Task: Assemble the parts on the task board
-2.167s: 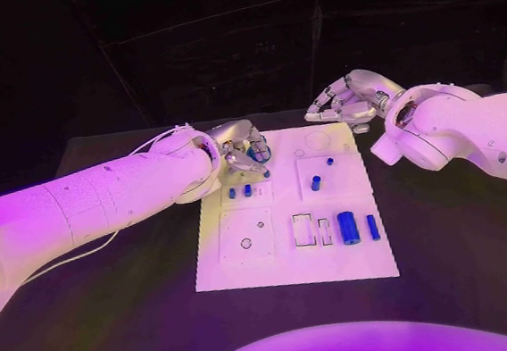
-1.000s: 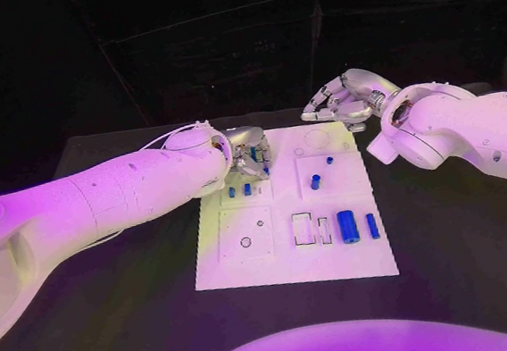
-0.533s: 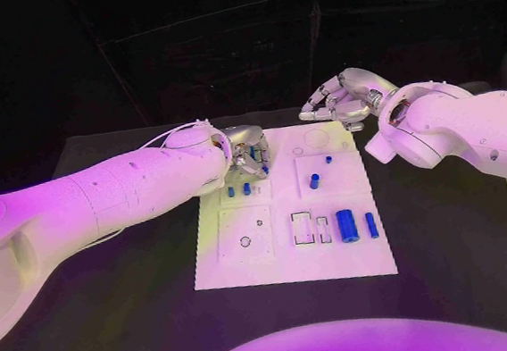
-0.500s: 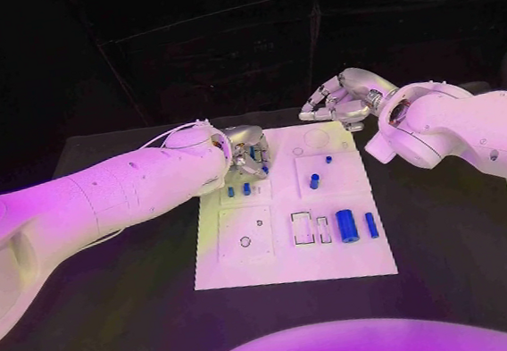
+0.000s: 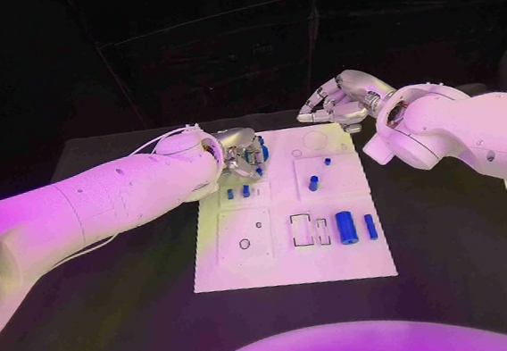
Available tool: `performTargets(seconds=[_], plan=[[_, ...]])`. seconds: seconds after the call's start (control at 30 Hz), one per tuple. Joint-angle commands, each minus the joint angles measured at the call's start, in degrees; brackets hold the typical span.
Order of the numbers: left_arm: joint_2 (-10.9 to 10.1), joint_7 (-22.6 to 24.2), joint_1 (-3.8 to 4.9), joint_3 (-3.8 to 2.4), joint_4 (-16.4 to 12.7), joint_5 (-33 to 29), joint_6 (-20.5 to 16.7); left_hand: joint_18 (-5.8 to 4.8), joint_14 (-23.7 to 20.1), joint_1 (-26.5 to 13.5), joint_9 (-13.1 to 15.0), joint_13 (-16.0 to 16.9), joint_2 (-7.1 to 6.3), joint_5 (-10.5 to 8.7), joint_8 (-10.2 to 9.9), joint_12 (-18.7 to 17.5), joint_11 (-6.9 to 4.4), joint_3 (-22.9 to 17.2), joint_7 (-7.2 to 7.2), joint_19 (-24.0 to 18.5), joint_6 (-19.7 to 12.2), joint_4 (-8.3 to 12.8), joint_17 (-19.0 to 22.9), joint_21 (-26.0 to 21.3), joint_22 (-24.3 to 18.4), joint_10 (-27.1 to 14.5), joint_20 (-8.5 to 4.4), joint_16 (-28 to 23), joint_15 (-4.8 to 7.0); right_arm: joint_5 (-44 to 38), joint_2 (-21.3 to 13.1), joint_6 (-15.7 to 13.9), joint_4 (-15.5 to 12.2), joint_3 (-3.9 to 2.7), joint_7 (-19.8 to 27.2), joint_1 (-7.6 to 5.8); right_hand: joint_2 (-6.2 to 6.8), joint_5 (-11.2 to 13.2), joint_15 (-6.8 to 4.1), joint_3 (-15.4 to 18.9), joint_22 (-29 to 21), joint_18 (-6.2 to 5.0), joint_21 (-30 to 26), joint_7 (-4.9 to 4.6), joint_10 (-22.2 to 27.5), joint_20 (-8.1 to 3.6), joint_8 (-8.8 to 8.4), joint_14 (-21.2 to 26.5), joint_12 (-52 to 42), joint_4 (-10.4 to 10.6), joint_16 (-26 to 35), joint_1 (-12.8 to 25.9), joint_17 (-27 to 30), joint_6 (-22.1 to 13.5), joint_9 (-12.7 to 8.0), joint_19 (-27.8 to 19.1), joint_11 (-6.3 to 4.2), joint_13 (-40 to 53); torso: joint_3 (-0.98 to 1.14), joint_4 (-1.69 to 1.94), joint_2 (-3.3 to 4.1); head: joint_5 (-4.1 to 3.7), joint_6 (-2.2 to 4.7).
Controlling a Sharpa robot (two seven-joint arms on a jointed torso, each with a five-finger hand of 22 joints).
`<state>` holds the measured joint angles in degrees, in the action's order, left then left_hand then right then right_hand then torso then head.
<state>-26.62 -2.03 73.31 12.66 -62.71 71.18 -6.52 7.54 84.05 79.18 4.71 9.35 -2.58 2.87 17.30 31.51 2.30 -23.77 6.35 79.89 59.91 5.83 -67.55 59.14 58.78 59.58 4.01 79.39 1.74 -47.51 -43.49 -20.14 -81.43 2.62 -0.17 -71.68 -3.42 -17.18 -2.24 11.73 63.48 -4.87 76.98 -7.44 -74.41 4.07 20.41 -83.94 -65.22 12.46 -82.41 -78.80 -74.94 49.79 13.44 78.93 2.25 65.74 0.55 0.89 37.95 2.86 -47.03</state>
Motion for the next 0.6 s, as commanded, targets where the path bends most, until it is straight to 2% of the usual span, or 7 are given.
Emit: performTargets(seconds=[0.03,0.2,0.3,0.37,0.53,0.6], plan=[[-0.79,1.0,0.17,-0.51,-1.22,-1.74,-2.63,-0.47,1.13,-0.63,-0.03,-0.19,-0.02,-0.11,0.01,-0.47,-0.04,-0.65,0.06,0.06,0.27,0.04,0.03,0.2,0.06,0.66,-0.26,0.03,0.4,-0.11,0.08,-0.01,0.01,-0.03,0.58,-0.09,-0.35,-0.35,0.32,0.32,0.09,-0.29,-0.13,0.15,0.26,0.08,0.34,-3.31,-0.32,0.06,0.13,-0.25,-1.46,-0.24,0.09,0.02,0.16,-0.01,0.01,-0.01,-0.07,0.14,0.22],[-2.61,1.15,0.2,-1.43,-3.15,-2.4,-3.51,-0.5,1.13,-0.92,-0.18,-0.4,-0.29,-0.11,-0.21,-0.78,0.05,-0.89,0.16,0.09,0.32,0.14,0.13,0.32,0.21,0.83,-0.24,0.01,0.35,-0.11,-0.01,0.03,0.02,-0.03,0.54,-0.08,-0.35,-0.35,0.32,0.32,0.09,-0.29,-0.13,0.15,0.26,0.08,0.34,-3.31,-0.32,0.06,0.13,-0.25,-1.46,-0.24,0.09,0.02,0.16,-0.01,0.02,0.08,-0.08,0.3,0.47],[-3.77,0.97,0.21,-1.71,-4.04,-2.73,-3.5,-0.51,1.14,-1.04,-0.22,-0.47,-0.39,-0.11,-0.27,-0.88,0.06,-0.96,0.17,0.1,0.38,0.17,0.13,0.36,0.27,0.93,-0.23,0.02,0.33,-0.11,-0.09,0.06,0.02,-0.03,0.5,-0.07,-0.35,-0.35,0.32,0.32,0.09,-0.29,-0.13,0.15,0.26,0.08,0.34,-3.31,-0.32,0.06,0.13,-0.25,-1.46,-0.24,0.09,0.02,0.16,-0.01,0.0,0.05,-0.04,0.37,0.55],[-4.49,0.79,0.21,-1.81,-4.48,-2.92,-3.27,-0.52,1.15,-1.11,-0.25,-0.51,-0.45,-0.11,-0.3,-0.95,0.07,-1.01,0.17,0.11,0.42,0.19,0.14,0.4,0.32,0.99,-0.23,0.02,0.33,-0.11,-0.13,0.09,0.03,-0.03,0.47,-0.06,-0.35,-0.35,0.32,0.32,0.09,-0.29,-0.13,0.15,0.26,0.08,0.34,-3.31,-0.32,0.06,0.13,-0.25,-1.46,-0.24,0.09,0.02,0.16,-0.01,-0.02,0.11,-0.07,0.36,0.59],[-6.52,0.45,0.21,-1.92,-5.58,-3.18,-2.41,-0.55,1.13,-1.28,-0.31,-0.6,-0.61,-0.11,-0.38,-1.08,0.07,-1.09,0.17,0.15,0.52,0.23,0.3,0.56,0.5,1.13,-0.21,-0.03,0.31,-0.11,-0.18,0.12,0.09,-0.03,0.43,-0.04,-0.38,-0.35,0.33,0.36,0.01,-0.3,-0.17,0.15,0.34,0.08,0.36,-3.28,-0.2,0.12,0.21,-0.22,-1.33,-0.23,0.1,-0.02,0.16,-0.15,0.05,-0.01,-0.03,0.64,0.64],[-7.39,0.37,0.21,-1.93,-6.1,-3.22,-2.05,-0.57,1.13,-1.41,-0.36,-0.67,-0.78,-0.11,-0.44,-1.18,0.06,-1.12,0.15,0.18,0.59,0.28,0.35,0.66,0.63,1.25,-0.21,-0.05,0.31,-0.11,-0.15,0.14,0.13,-0.03,0.43,-0.03,-0.38,-0.35,0.33,0.36,0.01,-0.3,-0.17,0.15,0.34,0.08,0.36,-3.28,-0.2,0.12,0.21,-0.22,-1.33,-0.23,0.1,-0.02,0.16,-0.15,0.05,-0.19,0.09,0.83,0.79]])
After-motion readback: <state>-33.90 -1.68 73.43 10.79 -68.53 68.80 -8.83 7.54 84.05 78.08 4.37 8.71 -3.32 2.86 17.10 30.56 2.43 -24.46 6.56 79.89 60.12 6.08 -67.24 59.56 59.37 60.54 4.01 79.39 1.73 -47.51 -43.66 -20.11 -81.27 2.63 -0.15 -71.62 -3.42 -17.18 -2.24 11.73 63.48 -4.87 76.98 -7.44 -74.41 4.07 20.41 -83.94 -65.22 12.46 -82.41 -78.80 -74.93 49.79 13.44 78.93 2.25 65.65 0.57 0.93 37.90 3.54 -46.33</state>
